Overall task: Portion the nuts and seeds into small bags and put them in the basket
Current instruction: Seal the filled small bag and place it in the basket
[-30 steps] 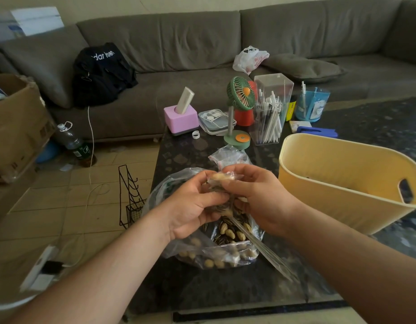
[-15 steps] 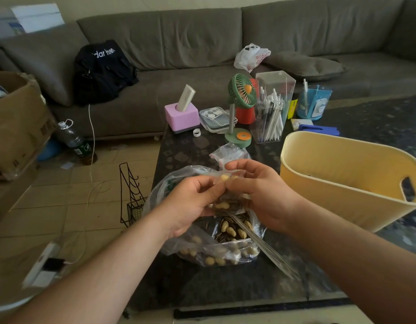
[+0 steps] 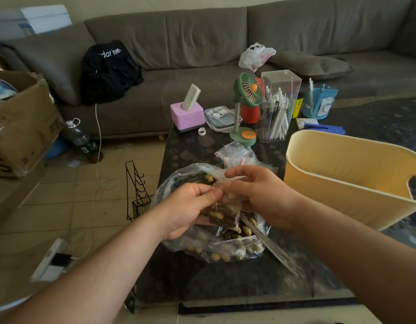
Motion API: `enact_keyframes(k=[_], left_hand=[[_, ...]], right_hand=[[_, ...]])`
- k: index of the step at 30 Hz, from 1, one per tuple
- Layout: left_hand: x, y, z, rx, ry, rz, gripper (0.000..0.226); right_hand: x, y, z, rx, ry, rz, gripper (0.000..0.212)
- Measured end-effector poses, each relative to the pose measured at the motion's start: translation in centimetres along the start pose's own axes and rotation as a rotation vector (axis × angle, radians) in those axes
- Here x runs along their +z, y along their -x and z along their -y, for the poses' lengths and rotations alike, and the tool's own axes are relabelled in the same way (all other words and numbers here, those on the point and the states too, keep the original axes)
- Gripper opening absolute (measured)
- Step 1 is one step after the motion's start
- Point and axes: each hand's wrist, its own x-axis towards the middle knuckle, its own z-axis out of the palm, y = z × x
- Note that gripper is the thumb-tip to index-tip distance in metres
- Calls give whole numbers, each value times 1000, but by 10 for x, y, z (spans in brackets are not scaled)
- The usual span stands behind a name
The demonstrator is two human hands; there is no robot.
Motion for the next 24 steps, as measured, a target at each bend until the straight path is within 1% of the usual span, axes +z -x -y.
enact_keyframes(k=[5,8,11,14,16,19,22,24], left_hand=[[-1,2,-5,-57,88,-25,56],[-1,2,-6,-69,104,-42,52],[-2,3,-7,-116,85,-15,47],[-1,7,-9,-167,48,25,44],[0,8,-10,-183,32,28,41],[-1,7,-13,-175,124,-34,43],[-3,5,-16,-173,218,-122,47],[-4,4,-16,-180,217,-132,48]], right_hand=[[-1,0,3,84,-15,-1,19],[-1,-2,2,69,21,-13,12],[0,-3,2,33,10,-49,4],[2,-6,0,4,25,-122,8],[2,-8,-2,10,31,-156,16],[2,-5,2,58,31,-137,25],[2,-2,5,88,48,-97,20],[2,-2,5,111,93,-78,21]])
